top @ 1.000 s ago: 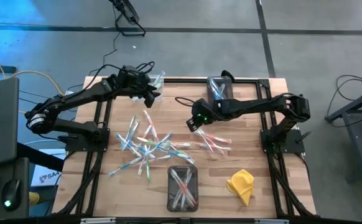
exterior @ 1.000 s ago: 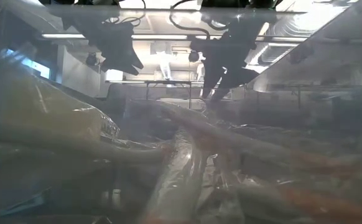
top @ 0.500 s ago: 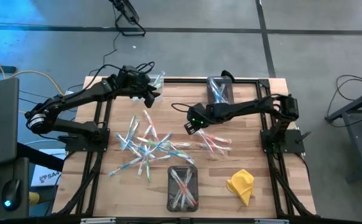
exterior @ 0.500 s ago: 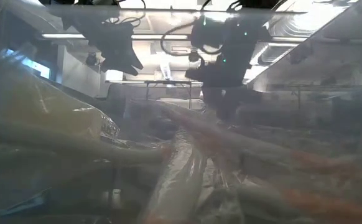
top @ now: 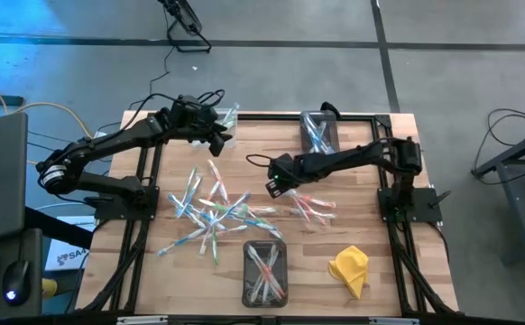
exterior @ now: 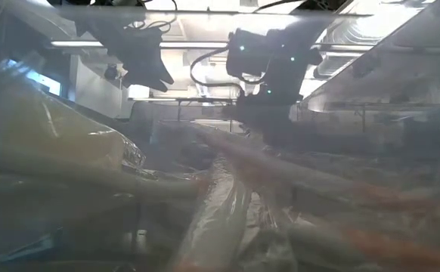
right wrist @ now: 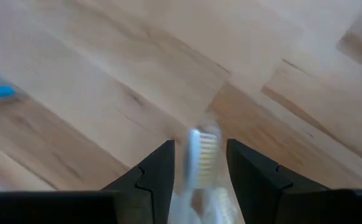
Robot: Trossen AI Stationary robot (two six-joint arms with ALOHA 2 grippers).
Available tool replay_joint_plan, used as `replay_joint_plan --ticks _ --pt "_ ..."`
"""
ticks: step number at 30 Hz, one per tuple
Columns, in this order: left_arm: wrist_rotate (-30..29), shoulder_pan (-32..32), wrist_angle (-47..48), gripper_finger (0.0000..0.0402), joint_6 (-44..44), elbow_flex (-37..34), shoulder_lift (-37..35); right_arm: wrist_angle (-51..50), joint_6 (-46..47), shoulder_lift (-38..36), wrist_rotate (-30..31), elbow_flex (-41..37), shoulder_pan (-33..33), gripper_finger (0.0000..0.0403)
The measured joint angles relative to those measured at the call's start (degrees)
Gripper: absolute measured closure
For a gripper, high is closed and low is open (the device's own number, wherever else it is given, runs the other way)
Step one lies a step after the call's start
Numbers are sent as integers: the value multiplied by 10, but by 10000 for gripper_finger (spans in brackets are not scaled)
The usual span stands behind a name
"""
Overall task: Pick & Place Toothbrushes
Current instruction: Put the orange toothbrush into the bottom black bin
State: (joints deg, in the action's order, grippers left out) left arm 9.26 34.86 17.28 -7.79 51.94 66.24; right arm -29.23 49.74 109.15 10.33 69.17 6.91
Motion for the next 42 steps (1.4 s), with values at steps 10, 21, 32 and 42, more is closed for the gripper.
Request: replay_joint_plan --ticks 10,21,32,42 --pt "-3 0 8 215 0 0 0 16 0 18 2 0 0 271" --pt "-4 0 9 215 0 0 0 18 1 17 9 0 0 373" --pt "-3 0 9 215 0 0 0 13 -14 8 18 0 -1 387" --pt "-3 0 9 215 0 0 0 28 -20 -96 36 0 0 387"
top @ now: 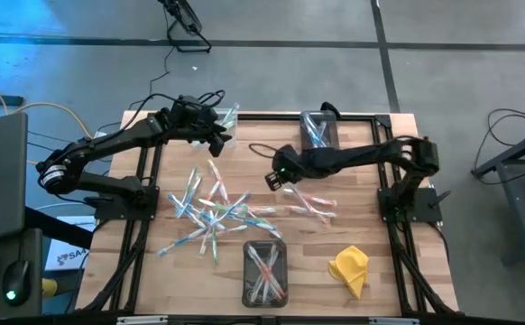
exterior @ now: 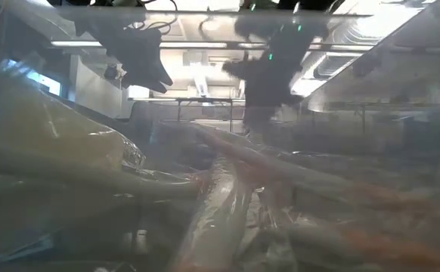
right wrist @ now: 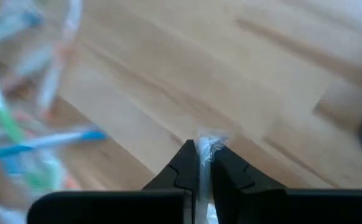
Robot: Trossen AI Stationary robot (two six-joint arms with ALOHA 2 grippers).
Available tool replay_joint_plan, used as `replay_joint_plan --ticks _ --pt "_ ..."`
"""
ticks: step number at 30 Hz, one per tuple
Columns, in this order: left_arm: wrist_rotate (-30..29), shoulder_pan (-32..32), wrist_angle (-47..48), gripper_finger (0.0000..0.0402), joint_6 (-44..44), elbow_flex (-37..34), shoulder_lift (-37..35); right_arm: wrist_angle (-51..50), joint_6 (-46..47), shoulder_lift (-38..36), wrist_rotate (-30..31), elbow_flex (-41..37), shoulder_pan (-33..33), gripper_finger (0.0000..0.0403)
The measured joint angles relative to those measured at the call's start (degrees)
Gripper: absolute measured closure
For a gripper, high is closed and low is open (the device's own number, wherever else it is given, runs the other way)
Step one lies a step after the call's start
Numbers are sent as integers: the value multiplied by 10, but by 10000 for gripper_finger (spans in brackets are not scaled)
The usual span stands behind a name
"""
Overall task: Pick & Place Toothbrushes
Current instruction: Put the orange toothbrush into the bottom black bin
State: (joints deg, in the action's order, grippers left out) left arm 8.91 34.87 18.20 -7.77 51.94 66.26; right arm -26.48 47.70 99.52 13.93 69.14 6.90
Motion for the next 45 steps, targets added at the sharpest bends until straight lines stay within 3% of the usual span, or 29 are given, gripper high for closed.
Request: replay_joint_plan --ticks 7,17,26,34,38,45 --pt "-1 0 0 215 0 0 0 86 -30 -85 -12 0 -21 387" --pt "-7 0 1 215 0 0 0 262 -59 -109 -19 0 -88 387" --pt "-10 0 4 215 0 0 0 302 7 -105 140 0 -180 387" --pt "-9 0 32 215 0 0 0 359 89 -56 281 0 -269 387" --pt "-9 0 35 215 0 0 0 385 131 -24 298 0 -298 388" --pt "-9 0 39 215 0 0 0 392 180 12 274 0 -327 388"
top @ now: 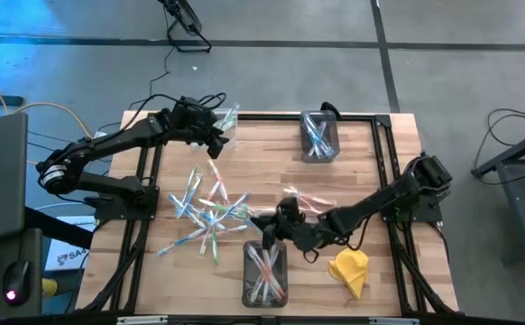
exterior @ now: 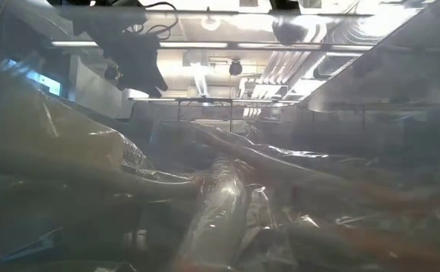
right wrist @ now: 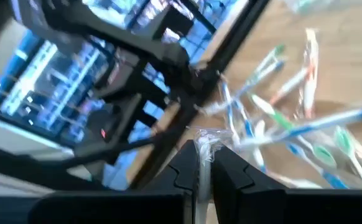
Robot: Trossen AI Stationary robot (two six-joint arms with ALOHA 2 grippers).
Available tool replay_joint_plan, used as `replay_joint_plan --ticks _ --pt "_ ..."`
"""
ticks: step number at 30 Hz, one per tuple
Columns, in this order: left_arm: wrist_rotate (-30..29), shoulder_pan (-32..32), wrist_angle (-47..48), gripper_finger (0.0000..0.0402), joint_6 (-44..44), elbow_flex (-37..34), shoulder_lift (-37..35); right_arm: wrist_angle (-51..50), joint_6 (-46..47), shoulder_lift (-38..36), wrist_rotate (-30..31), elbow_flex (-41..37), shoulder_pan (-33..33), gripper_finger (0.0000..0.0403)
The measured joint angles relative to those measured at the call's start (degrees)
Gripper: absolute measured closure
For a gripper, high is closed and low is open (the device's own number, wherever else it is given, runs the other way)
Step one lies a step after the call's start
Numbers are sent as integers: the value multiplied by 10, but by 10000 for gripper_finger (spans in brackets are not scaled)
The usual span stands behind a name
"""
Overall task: Pick & Place Toothbrushes
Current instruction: Put the orange toothbrush into the bottom black bin
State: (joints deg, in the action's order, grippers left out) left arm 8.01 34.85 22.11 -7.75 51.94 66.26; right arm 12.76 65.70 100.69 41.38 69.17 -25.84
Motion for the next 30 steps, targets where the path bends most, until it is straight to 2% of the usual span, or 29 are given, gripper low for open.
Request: replay_joint_plan --ticks 16,26,30 --pt "0 0 0 215 0 0 0 -12 -42 85 -119 0 -15 387" --pt "0 0 5 215 0 0 0 -25 -9 95 -202 0 -6 382" --pt "-1 0 5 215 0 0 0 -26 -14 95 -207 0 -3 361"
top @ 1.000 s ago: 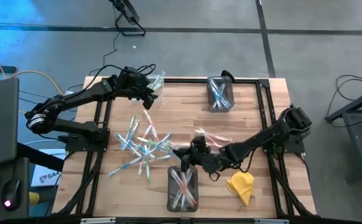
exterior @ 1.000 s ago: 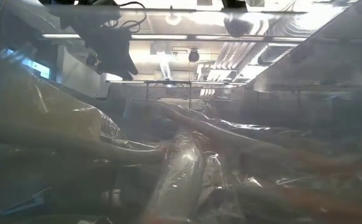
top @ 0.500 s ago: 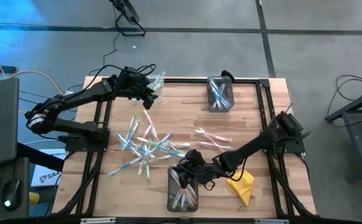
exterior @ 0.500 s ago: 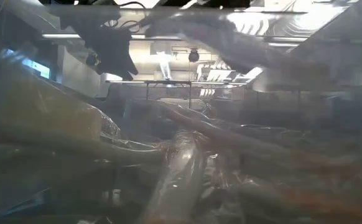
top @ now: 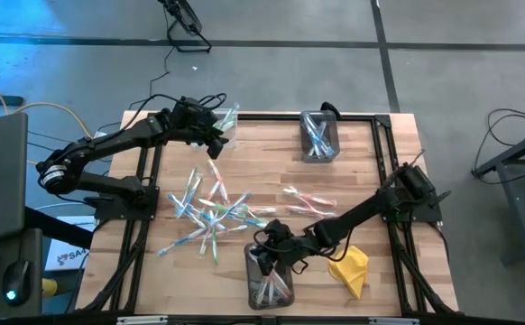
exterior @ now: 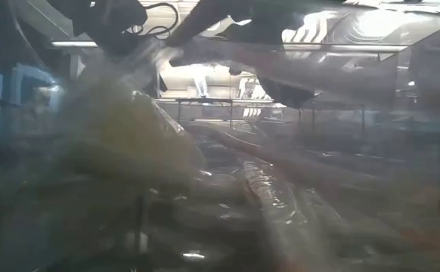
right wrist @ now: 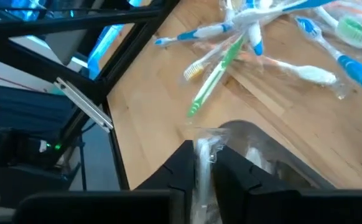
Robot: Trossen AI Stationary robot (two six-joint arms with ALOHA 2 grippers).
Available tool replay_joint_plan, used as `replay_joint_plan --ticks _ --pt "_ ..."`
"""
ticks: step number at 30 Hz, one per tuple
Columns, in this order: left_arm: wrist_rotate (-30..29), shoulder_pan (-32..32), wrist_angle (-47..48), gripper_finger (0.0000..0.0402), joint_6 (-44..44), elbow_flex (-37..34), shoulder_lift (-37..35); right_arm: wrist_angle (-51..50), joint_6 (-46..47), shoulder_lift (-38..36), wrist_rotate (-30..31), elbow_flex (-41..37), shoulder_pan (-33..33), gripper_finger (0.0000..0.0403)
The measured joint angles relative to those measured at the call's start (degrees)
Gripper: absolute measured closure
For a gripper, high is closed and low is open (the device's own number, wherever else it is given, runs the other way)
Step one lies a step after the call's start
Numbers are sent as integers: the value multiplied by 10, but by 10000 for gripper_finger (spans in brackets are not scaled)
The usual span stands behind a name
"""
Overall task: Pick & Place Toothbrushes
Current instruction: Put the orange toothbrush into the bottom black bin
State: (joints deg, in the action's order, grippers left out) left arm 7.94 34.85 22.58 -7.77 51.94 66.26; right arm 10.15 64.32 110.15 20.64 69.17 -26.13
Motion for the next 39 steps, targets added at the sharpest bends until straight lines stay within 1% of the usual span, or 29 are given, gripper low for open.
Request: replay_joint_plan --ticks 9,12,17,19,22,28,33,39 --pt "0 0 0 215 0 0 0 16 -25 0 -3 0 0 281" --pt "0 0 1 215 0 0 0 30 -44 -1 -28 0 1 269" --pt "-1 0 1 215 0 0 0 28 -46 -15 -42 0 4 266" --pt "-2 0 1 215 0 0 0 23 -50 -29 -43 0 9 270" --pt "-2 0 2 215 0 0 0 5 -88 -58 -42 0 19 284" --pt "-2 0 19 215 0 0 0 -54 -148 -127 -41 0 44 324" --pt "-2 0 36 215 0 0 0 -141 -183 -187 -33 1 62 351" --pt "-1 0 45 215 0 0 0 -290 -192 -246 -25 -1 76 372"
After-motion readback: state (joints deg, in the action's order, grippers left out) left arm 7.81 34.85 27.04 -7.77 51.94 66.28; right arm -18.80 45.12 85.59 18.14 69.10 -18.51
